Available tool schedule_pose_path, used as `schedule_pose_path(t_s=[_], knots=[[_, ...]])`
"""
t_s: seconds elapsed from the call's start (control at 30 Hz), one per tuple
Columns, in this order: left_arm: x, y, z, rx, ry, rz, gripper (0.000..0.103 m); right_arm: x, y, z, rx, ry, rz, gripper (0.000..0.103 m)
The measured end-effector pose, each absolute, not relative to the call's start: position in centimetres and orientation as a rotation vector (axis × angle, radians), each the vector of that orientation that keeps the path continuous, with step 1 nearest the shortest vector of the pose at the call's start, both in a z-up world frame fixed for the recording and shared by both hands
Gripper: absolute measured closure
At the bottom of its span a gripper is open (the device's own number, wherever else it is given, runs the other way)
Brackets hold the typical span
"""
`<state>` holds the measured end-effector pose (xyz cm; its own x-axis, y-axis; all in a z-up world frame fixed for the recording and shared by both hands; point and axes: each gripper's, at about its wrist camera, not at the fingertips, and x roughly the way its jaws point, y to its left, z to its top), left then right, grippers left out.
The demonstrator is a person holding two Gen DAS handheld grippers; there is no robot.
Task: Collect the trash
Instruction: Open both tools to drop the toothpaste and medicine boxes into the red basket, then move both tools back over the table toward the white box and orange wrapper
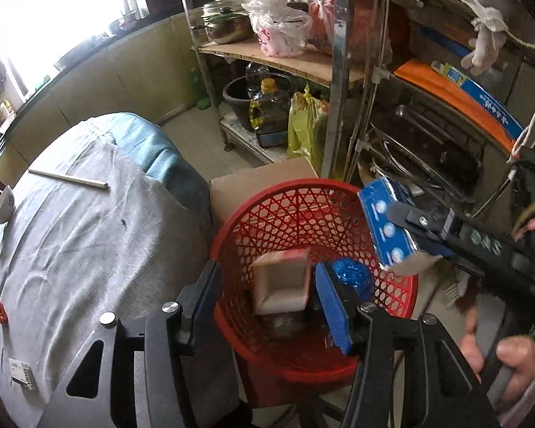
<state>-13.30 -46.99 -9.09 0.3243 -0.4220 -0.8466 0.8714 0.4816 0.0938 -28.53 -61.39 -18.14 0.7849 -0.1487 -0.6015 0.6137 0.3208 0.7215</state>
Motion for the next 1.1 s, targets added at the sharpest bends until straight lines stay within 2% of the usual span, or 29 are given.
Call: schedule_pose_path(t_s=[0.27, 0.5, 0.7, 1.1], knots=[[-12.2, -43.0, -7.2, 0.604, 0.809, -0.872, 0.043, -27.2, -61.1, -16.9, 1.145, 0.435, -0.483, 0.030], [-12.6, -37.3, -5.8, 0.605, 0.760, -0.807, 0.041, -26.8, -58.6, -15.6, 1.107, 0.434, -0.442, 0.029], [-12.2, -29.4, -4.4, 0.532, 0.740, -0.696, 0.037, -25.4, -55.2, -13.0, 1.003, 0.455, -0.382, 0.029], [-7.2, -13.0, -2.1, 0.295, 0.714, -0.329, 0.037, -18.4, -45.6, -7.9, 0.797, 0.546, -0.178, 0.029]])
